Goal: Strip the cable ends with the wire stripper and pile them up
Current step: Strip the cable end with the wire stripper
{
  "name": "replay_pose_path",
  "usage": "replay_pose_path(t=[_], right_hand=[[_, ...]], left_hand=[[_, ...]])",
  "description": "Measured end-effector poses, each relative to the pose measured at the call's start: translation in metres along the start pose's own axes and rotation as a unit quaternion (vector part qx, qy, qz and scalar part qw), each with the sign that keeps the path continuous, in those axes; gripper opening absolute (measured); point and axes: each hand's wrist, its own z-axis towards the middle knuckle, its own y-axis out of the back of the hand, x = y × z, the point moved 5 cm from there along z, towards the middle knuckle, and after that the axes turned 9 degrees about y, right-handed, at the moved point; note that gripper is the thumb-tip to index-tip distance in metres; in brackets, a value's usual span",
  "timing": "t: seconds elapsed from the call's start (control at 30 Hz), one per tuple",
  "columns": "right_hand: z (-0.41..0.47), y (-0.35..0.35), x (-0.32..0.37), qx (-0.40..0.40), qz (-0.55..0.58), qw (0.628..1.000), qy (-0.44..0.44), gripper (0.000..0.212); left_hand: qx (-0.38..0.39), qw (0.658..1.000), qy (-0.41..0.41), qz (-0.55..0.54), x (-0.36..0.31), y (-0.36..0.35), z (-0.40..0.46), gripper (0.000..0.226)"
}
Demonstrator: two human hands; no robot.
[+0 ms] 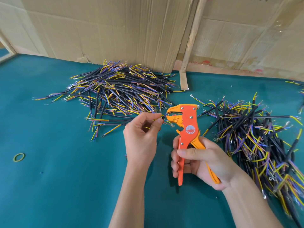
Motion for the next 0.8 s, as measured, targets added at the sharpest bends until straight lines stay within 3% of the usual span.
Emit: replay_pose_path(t=[0.37, 0.8], right_hand=[[-0.0014, 0.0009, 0.0002, 0.011, -0.006, 1.000, -0.002, 0.033], [0.0024, -0.0015, -0.0027, 0.006, -0.015, 1.000, -0.003, 0.012]], left_hand=[[-0.012, 0.999, -0.027, 0.025, -0.0047, -0.0009, -0.0019, 0.018], [-0.032, 0.997, -0.038, 0.054, -0.0057, -0.0007, -0.0030, 0.020]])
